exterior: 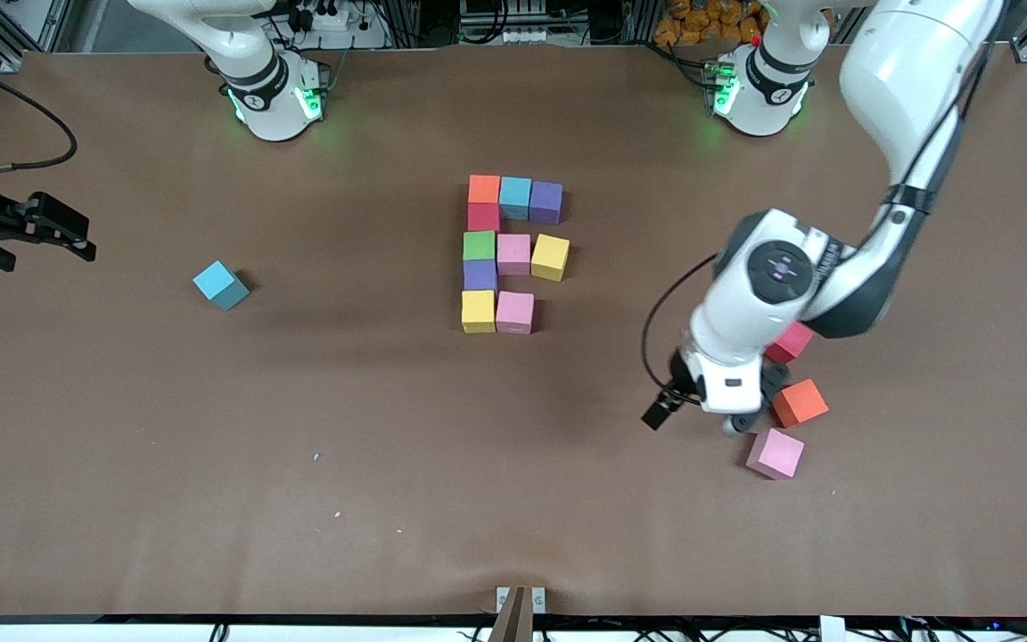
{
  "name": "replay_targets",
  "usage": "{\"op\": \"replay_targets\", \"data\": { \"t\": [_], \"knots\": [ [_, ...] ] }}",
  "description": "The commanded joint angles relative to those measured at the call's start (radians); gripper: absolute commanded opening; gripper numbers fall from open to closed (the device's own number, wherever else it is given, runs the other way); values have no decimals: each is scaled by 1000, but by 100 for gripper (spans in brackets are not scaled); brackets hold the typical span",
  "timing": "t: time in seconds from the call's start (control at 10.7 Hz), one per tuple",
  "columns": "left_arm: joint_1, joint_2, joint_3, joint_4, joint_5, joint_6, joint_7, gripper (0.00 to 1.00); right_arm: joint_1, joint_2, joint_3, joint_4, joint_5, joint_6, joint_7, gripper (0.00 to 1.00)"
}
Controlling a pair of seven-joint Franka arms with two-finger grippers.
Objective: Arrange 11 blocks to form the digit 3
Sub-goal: 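Lower the left gripper and grasp the light pink cube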
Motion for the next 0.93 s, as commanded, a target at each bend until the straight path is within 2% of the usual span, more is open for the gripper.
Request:
{"op": "replay_targets", "data": {
  "t": [0.0, 0.19, 0.37, 0.56, 0.84],
  "knots": [
    [59, 34, -7, 57, -27, -67, 368, 100, -12, -3, 13, 2, 4, 8, 5, 100],
    [116, 65, -7, 89, -21, -113, 655, 100, -10, -3, 15, 0, 4, 8, 5, 100],
    [107, 74, 69, 106, -21, -112, 905, 100, -4, -2, 15, -3, -2, 16, 3, 100],
    [102, 121, 82, 164, -19, -110, 1087, 100, -4, -5, 18, -1, -1, 16, 5, 100],
    [88, 186, 140, 208, -18, -78, 1324, 100, 10, -8, 22, -3, 1, 13, 3, 100]
  ]
}}
